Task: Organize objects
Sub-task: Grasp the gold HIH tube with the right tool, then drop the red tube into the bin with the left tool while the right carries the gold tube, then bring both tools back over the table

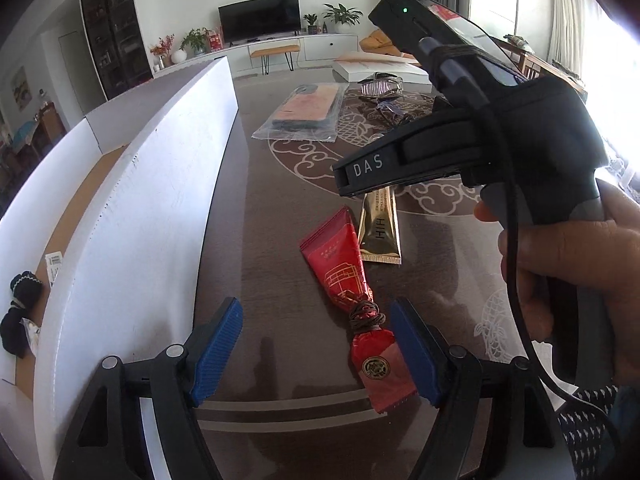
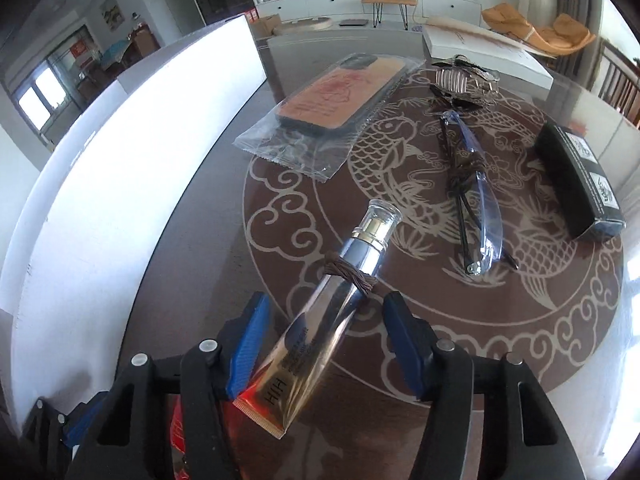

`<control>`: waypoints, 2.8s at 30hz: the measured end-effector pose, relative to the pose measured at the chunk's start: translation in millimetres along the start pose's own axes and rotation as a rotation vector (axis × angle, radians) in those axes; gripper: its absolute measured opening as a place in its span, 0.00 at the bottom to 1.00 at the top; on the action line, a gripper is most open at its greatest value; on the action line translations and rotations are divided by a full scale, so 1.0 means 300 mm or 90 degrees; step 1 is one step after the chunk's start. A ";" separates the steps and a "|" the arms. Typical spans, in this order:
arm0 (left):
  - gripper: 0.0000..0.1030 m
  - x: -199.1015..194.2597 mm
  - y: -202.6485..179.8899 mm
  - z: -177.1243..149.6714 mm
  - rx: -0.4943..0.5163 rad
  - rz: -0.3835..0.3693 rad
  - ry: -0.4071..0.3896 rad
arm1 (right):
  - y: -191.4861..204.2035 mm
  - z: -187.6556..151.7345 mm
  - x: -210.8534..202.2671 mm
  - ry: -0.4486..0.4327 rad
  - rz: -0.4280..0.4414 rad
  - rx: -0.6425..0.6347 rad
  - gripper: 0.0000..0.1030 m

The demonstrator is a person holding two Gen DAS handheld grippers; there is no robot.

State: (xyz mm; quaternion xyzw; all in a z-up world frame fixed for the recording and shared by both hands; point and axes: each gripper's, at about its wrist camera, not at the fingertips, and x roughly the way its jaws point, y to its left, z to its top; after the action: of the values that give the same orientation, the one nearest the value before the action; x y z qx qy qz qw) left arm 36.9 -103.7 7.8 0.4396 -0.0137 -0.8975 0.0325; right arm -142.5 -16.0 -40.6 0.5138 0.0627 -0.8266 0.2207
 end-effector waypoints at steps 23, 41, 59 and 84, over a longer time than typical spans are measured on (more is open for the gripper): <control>0.20 -0.049 -0.021 0.013 0.012 -0.134 -0.085 | -0.236 -0.286 -0.230 -0.008 -0.014 0.011 0.25; 0.20 -0.501 0.624 0.110 -0.222 -0.080 -0.237 | 0.421 0.002 -0.594 -0.169 0.282 -0.097 0.25; 0.77 -0.308 0.550 0.107 -0.197 -0.007 -0.108 | 0.224 -0.115 -0.316 -0.155 0.081 -0.058 0.93; 1.00 0.258 -0.247 0.189 0.031 -0.083 0.035 | -0.504 -0.374 -0.209 -0.094 -0.195 0.157 1.00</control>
State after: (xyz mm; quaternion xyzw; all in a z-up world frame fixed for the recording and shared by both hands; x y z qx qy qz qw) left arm -58.7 -35.5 -22.5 0.4645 -0.0063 -0.8848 -0.0363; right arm -91.8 175.1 -56.2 0.4596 0.0218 -0.8873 0.0319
